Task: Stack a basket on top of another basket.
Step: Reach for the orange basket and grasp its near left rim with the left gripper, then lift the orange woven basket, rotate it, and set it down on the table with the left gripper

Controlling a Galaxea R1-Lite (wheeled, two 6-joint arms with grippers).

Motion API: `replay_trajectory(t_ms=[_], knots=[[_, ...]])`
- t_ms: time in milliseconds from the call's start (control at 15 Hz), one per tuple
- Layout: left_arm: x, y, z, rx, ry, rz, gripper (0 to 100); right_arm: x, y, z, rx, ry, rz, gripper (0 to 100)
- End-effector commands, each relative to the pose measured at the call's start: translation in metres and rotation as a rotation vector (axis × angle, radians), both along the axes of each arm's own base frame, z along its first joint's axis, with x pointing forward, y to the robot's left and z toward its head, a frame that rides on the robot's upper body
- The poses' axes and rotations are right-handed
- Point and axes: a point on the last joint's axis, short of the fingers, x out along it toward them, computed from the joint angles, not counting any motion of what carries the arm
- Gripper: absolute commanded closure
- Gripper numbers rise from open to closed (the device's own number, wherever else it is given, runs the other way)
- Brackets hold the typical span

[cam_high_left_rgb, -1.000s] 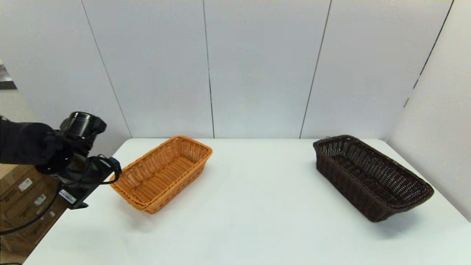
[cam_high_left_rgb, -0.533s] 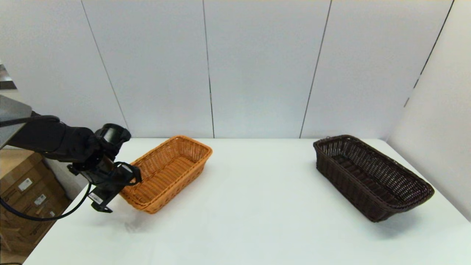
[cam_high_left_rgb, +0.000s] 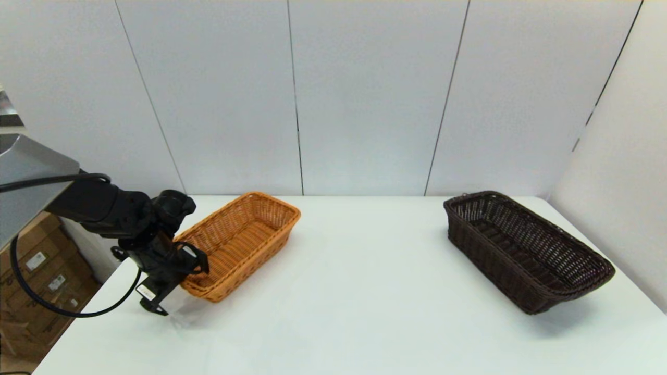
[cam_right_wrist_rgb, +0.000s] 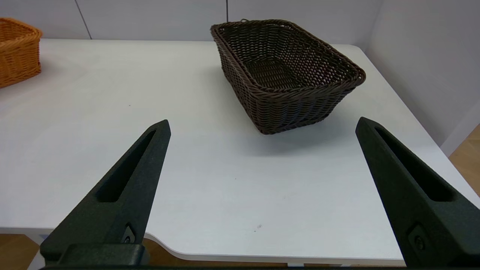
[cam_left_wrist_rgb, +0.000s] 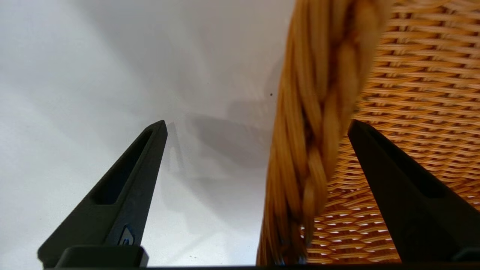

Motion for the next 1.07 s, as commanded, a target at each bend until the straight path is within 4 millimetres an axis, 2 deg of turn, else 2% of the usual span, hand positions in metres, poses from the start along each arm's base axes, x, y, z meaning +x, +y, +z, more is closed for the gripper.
replay_trajectory(t_ms=[67, 533, 800, 1067], knots=[[0.000, -0.001, -0.001, -0.005, 0.004, 0.002, 100, 0.000, 0.000, 0.000, 0.000, 0.001, 0.001, 0], [-0.003, -0.001, 0.012, -0.041, -0.031, -0.007, 100, 0.000, 0.000, 0.000, -0.002, 0.001, 0.001, 0], [-0.008, -0.004, 0.036, -0.190, -0.101, -0.056, 100, 0.000, 0.000, 0.000, -0.002, 0.001, 0.001, 0], [-0.017, -0.005, 0.063, -0.234, -0.270, -0.117, 100, 0.000, 0.000, 0.000, -0.003, 0.001, 0.001, 0]])
